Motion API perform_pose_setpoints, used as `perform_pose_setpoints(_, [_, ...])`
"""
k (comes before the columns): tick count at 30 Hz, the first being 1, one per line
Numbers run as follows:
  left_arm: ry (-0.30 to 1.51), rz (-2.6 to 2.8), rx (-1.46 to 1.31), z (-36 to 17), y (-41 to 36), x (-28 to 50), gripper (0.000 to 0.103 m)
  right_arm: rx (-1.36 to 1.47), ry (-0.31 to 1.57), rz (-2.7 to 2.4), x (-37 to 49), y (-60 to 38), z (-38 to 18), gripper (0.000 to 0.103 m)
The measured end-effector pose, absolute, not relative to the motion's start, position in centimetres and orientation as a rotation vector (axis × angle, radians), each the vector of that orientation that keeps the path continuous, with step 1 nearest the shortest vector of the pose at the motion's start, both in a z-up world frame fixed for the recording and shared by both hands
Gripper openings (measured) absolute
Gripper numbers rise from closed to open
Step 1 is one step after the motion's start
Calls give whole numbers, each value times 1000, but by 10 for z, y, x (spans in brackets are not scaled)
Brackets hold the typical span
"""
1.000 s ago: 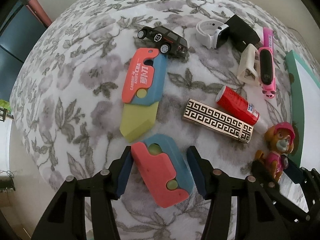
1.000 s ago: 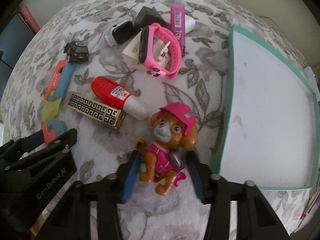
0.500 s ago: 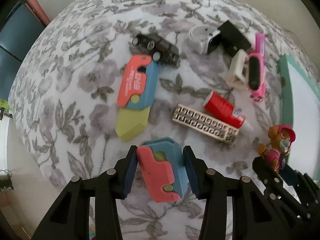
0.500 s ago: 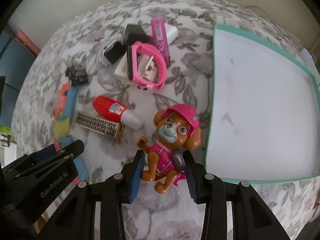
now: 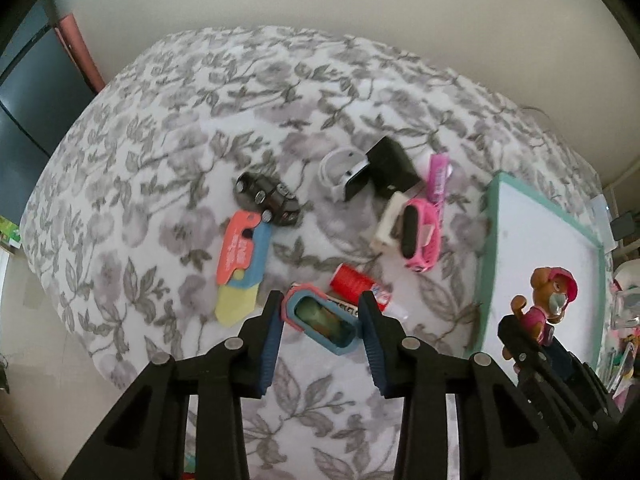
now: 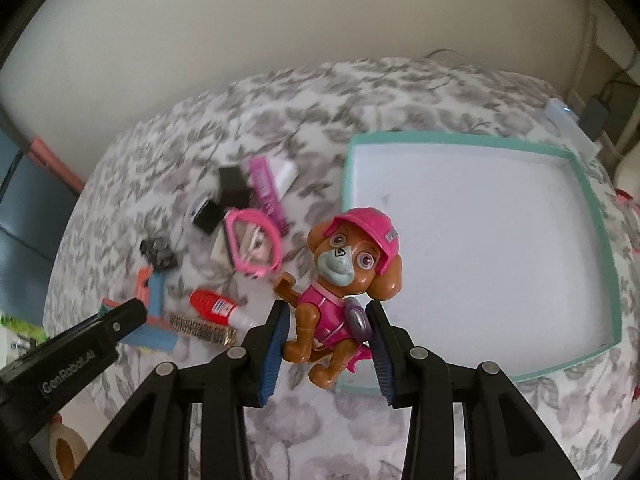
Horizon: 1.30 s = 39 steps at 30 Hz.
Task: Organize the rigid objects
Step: 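Carry the puppy and pink-blue toy over the teal tray with both grippers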
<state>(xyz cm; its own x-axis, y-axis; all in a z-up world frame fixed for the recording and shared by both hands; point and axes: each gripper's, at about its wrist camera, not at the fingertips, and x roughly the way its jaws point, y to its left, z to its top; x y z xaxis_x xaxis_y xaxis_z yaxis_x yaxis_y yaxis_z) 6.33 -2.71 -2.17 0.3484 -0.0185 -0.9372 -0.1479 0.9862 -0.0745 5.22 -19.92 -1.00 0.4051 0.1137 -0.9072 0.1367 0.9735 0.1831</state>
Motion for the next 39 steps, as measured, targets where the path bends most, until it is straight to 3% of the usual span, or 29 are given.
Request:
perform_pose_setpoints(20, [1057,-113,-105,45,-130,79,38,320,1058,-329,40,-306,7,41])
perform_pose_setpoints(29, [1068,-237,-88,31,-207,97,38,339,1037,-510,21,-367,1,41])
perform_pose_setpoints(39, [1105,-250,-57,-10,-234,104,38,380,1106,-576,21,-394,-27,42])
